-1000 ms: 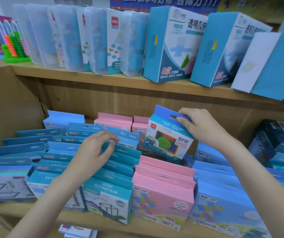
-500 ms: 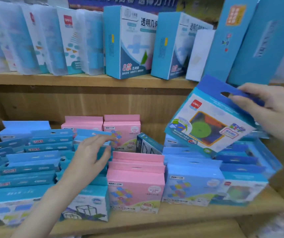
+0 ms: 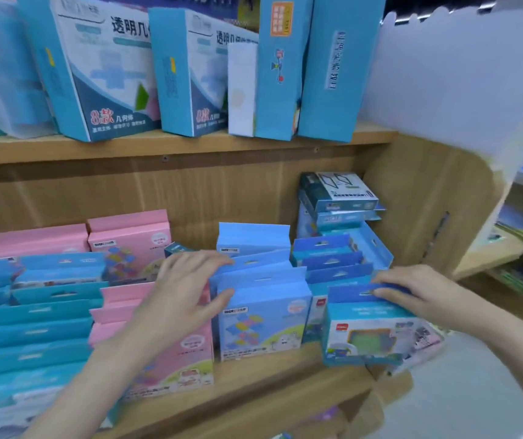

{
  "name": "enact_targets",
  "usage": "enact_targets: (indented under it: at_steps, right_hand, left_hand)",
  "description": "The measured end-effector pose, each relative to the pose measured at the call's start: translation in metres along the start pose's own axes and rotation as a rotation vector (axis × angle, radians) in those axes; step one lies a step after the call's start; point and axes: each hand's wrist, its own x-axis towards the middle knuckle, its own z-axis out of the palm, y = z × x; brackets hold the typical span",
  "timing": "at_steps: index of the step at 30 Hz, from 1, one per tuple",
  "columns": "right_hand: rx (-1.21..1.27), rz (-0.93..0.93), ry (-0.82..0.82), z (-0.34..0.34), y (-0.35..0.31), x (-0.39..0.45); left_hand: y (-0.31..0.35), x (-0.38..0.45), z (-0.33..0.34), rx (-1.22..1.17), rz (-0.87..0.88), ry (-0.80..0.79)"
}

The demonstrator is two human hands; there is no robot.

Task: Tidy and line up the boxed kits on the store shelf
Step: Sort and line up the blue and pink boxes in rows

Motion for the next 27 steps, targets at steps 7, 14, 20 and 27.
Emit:
enact_targets:
  at_steps: [7, 14, 20, 27]
  right_hand:
    - [0.012, 0.174, 0.481, 0.083, 0.014, 0.018]
    - [0.061, 0.137, 0.662, 0.095, 0.001, 0.038]
    - [0.096, 0.147, 0.549, 0.09, 0.007, 0.047]
    - [0.163, 0.144, 0.504, 0.073, -0.001, 0.036]
  left_hand:
    - [0.001, -0.002, 0.006, 0.187, 0.025, -0.038]
    - [0.0, -0.004, 0.01, 0.276, 0.035, -0.044]
    - [0.0, -0.003, 0.01, 0.3, 0.031, -0.042]
    - [0.002, -0.003, 0.005, 0.166, 0.023, 0.034]
